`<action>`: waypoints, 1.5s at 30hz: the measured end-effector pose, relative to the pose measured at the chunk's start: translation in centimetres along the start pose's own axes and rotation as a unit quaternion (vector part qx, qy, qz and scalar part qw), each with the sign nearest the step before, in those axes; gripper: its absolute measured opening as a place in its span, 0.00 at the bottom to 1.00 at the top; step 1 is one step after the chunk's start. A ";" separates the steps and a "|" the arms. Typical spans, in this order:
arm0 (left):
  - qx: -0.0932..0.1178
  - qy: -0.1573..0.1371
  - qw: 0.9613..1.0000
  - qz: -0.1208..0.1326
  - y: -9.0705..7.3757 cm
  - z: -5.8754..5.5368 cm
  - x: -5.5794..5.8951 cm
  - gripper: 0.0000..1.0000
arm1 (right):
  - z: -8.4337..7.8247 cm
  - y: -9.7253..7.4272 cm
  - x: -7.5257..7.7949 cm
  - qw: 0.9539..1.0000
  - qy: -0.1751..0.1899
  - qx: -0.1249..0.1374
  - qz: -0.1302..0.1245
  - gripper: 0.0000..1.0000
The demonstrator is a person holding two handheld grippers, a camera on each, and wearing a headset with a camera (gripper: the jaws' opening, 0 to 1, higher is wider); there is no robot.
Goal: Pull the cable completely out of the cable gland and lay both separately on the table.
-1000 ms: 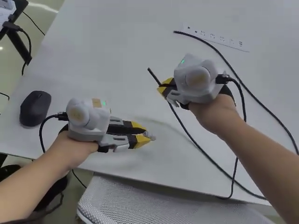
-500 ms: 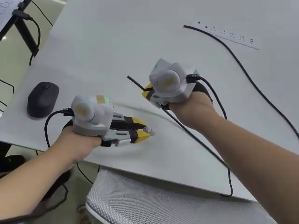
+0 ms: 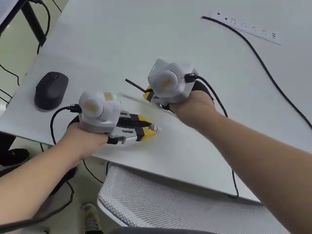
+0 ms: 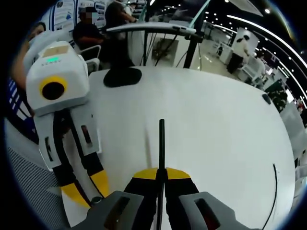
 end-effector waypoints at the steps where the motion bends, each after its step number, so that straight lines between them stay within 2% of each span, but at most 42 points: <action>1: -0.002 0.000 1.000 0.000 0.0 -0.1 0.0 0.15 | 0.0 0.1 -0.1 1.000 -0.001 0.000 0.002 0.00; 23: -0.014 -0.001 1.000 -0.001 0.2 -0.7 -0.3 0.16 | -0.4 1.0 -0.3 1.000 0.004 -0.008 0.008 0.00; 27: -0.015 0.001 1.000 -0.001 0.2 -0.7 -0.4 0.16 | -0.4 1.2 -0.5 1.000 0.004 -0.010 0.010 0.00; 32: -0.021 0.019 1.000 0.006 0.1 -0.7 -0.5 0.16 | -0.6 1.4 -0.6 1.000 0.006 -0.012 0.013 0.00; 45: -0.024 0.025 0.999 0.011 0.0 -0.4 -0.7 0.19 | -0.5 1.4 -0.2 1.000 0.007 -0.012 0.010 0.03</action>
Point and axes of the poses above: the centre of the closed fingertips' face, and the gripper's own axes: y roughly forward along the fingers, x roughly to its right, z roughly out of its top, the point moved 2 cm from there along -y, roughly backward along the fingers, and after that the axes turned 5 degrees about x, right-handed, at the moved point
